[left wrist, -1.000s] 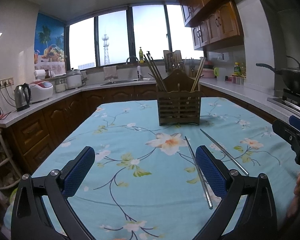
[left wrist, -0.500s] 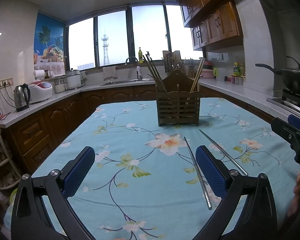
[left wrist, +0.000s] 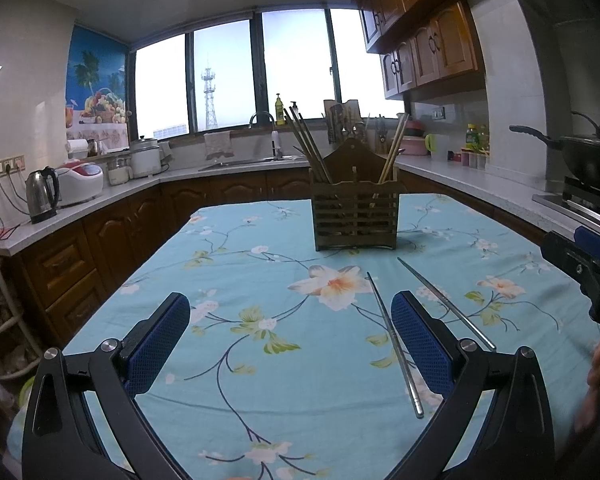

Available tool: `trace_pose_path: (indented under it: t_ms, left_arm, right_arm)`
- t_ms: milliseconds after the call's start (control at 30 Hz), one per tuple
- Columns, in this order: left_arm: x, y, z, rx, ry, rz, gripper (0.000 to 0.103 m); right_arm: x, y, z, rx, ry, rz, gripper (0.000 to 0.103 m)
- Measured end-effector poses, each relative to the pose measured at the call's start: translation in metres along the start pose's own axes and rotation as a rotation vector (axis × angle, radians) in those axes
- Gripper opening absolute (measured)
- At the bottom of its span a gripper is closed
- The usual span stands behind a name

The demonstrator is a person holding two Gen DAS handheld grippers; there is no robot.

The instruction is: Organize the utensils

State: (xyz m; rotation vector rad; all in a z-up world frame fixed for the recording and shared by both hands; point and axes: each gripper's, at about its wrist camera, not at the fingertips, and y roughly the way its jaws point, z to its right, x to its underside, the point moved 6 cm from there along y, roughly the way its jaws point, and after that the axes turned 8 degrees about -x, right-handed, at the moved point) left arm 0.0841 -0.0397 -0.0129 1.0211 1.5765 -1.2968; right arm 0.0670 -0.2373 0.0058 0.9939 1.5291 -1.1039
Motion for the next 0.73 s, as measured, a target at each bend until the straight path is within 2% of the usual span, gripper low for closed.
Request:
trace_pose_path:
  t_ms: [733]
  left_arm:
    - [-0.0069,0.0015,-0.0011,0.034,-0.014,-0.001,0.103]
  right_arm:
    - [-0.0028,0.0071,-0.0012,0.001,0.003,-0.015,0.103]
